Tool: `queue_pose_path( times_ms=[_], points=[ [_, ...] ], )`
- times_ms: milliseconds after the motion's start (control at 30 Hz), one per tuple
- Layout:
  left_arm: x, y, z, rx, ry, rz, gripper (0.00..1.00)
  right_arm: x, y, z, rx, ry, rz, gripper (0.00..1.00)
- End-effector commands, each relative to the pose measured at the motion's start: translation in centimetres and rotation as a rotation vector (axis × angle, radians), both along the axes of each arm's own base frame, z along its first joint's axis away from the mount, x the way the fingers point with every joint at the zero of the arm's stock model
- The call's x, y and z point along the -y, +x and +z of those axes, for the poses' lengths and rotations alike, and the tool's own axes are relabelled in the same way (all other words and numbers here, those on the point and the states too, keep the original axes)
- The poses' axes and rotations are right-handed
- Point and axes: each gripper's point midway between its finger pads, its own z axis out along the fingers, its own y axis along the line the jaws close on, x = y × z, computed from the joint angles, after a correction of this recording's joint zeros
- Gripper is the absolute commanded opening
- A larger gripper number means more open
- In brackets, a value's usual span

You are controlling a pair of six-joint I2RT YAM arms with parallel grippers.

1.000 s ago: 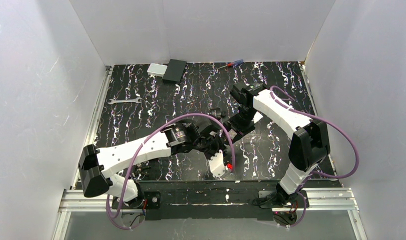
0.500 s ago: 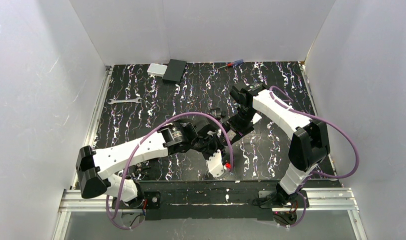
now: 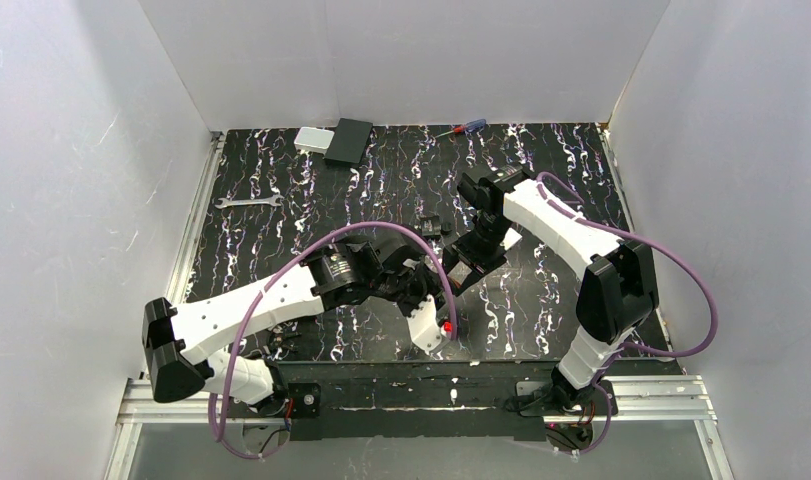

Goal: Unlock with the key

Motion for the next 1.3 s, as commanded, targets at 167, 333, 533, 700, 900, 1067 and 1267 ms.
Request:
queue_pose_path(
  times_ms=[167, 333, 533, 700, 900, 1067, 1267],
  points=[
    [0.7, -0.4, 0.8, -0.005, -0.042, -0.016, 0.0, -0.2, -0.6, 1.3, -0.028, 0.017, 0.005, 0.01],
    [0.4, -1.2, 1.4, -0.018, -0.058, -0.031, 0.0, -0.4, -0.5, 1.1, -0.036, 0.019, 0.006, 0.01],
    [-0.9, -2.2, 0.7, -0.043, -0.028, -0.04, 0.0, -0.6, -0.2, 1.3, -0.028, 0.023, 0.005, 0.01],
    [-1.4, -2.4, 0.3, -0.049, -0.024, -0.034, 0.0, -0.5, -0.2, 1.3, -0.027, 0.023, 0.002, 0.01],
    [-0.8, -2.0, 0.1, -0.038, -0.037, -0.025, 0.0, -0.5, -0.1, 1.4, -0.023, 0.019, -0.001, 0.01],
    [-0.2, -1.6, 0.1, -0.025, -0.047, -0.022, 0.0, -0.4, -0.2, 1.3, -0.026, 0.012, -0.005, 0.01],
    [0.3, -1.5, 0.2, -0.026, -0.055, -0.028, 0.0, -0.4, -0.1, 1.2, -0.024, 0.007, 0.0, 0.01]
  ],
)
